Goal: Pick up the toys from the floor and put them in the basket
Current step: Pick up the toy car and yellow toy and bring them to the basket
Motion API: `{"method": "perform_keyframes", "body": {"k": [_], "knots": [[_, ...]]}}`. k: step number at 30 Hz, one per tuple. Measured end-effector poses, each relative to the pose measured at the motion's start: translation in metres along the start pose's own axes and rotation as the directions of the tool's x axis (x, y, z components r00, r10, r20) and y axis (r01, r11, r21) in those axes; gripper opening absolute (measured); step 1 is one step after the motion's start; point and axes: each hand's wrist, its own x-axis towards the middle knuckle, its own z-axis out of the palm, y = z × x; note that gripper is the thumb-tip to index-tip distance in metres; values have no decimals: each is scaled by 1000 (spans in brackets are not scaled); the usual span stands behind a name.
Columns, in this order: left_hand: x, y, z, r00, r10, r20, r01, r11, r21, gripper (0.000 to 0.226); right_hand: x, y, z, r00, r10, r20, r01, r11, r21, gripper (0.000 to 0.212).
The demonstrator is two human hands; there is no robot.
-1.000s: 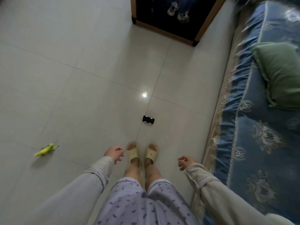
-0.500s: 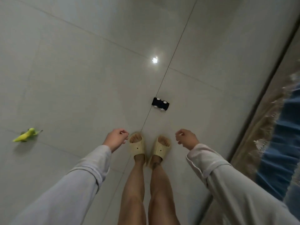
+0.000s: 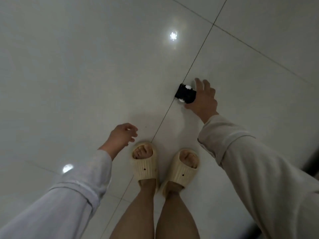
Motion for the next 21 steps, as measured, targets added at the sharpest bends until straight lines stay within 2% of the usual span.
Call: {"method": "perform_keyframes", "body": {"k": [2,4,9,13,18,21], "knots": [[2,-9,0,1000,-10,7,10,1000,5,15,5,-5,6,997,-38,-62,34,997,-71,69],[-5,-13,-5,1000,-10,1,10,1000,14,15,-2,-8,5,998,-29,-63,23,995,-94,53],[-73,-11,-24,999,26,-36,-26,1000,5,17,-79,-9,-35,992,65,109,-87,976,202,51],[-167,-1,-34,996,84,-24,-84,996,-9,15,-194,-12,-82,978,76,192,-132,946,297,38],[-301,0,-58,988,152,-5,-151,988,29,14,-350,-9,-166,955,121,272,-204,931,303,40],[-376,-19,-76,993,110,-40,-107,991,81,11,-430,-5,-212,950,135,281,-219,931,293,39]]}}
